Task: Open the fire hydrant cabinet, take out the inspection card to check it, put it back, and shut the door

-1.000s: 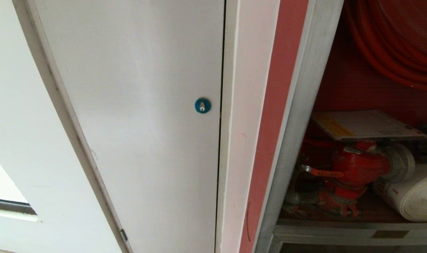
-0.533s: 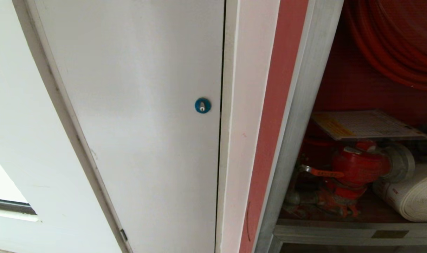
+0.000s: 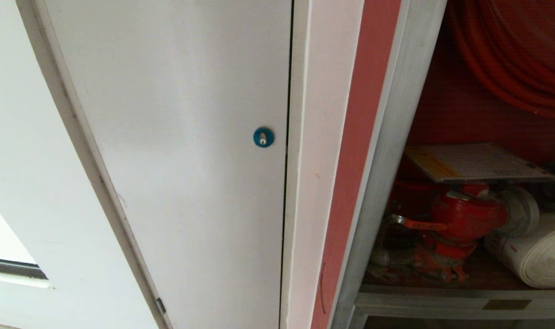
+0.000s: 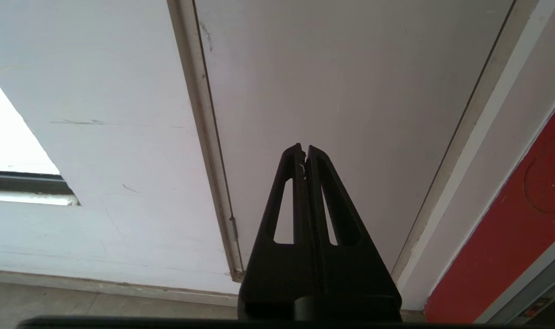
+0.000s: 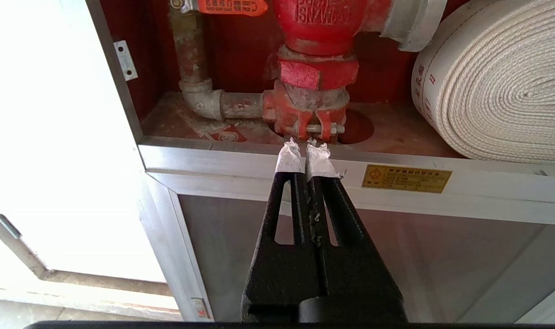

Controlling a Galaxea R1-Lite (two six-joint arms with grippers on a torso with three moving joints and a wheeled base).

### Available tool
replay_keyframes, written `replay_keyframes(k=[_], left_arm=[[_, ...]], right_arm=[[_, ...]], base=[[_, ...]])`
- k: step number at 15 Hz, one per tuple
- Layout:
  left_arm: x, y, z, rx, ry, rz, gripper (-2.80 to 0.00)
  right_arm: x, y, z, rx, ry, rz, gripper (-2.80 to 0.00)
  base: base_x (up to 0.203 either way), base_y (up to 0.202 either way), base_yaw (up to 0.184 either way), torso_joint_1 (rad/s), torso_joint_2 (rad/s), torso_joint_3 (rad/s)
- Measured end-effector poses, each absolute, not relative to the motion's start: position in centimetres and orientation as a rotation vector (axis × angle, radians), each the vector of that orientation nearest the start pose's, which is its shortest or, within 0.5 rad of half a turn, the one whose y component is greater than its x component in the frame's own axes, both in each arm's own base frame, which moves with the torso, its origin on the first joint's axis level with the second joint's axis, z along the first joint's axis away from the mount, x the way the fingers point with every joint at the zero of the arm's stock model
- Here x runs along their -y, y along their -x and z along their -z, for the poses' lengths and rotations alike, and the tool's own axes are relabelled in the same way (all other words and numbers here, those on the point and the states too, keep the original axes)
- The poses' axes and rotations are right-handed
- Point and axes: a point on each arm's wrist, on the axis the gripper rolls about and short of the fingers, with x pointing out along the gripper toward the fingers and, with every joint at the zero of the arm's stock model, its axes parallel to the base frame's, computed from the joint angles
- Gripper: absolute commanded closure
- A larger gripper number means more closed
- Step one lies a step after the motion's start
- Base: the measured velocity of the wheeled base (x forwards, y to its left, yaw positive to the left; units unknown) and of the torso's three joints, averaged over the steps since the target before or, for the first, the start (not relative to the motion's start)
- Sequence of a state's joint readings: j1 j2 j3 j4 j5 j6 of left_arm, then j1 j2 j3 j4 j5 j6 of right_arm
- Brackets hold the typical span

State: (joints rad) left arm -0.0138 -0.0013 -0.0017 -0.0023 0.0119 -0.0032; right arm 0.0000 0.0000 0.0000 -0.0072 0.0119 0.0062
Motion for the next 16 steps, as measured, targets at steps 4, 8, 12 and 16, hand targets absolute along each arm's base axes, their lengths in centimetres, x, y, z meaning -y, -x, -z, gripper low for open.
replay_keyframes(k=[4, 8, 12, 16], left_arm=[[-0.06, 2.30, -7.61, 0.005, 0.004, 0.002, 0.00], [-0.06, 2.30, -7.61, 0.005, 0.003, 0.002, 0.00], [-0.06, 2.30, -7.61, 0.005, 0.003, 0.002, 0.00], [-0.06, 2.30, -7.61, 0.005, 0.003, 0.002, 0.00]], right_arm=[[-0.03, 2.28, -7.62, 0.007, -0.006, -0.012, 0.00], [-0.03, 2.28, -7.62, 0.007, -0.006, -0.012, 0.00], [-0.03, 2.28, -7.62, 0.007, -0.006, -0.012, 0.00], [-0.03, 2.28, -7.62, 0.007, -0.006, -0.012, 0.00]], base=[[0.000, 0.000, 0.000, 0.000, 0.00, 0.000], [0.000, 0.000, 0.000, 0.000, 0.00, 0.000], [0.000, 0.000, 0.000, 0.000, 0.00, 0.000], [0.000, 0.000, 0.000, 0.000, 0.00, 0.000]])
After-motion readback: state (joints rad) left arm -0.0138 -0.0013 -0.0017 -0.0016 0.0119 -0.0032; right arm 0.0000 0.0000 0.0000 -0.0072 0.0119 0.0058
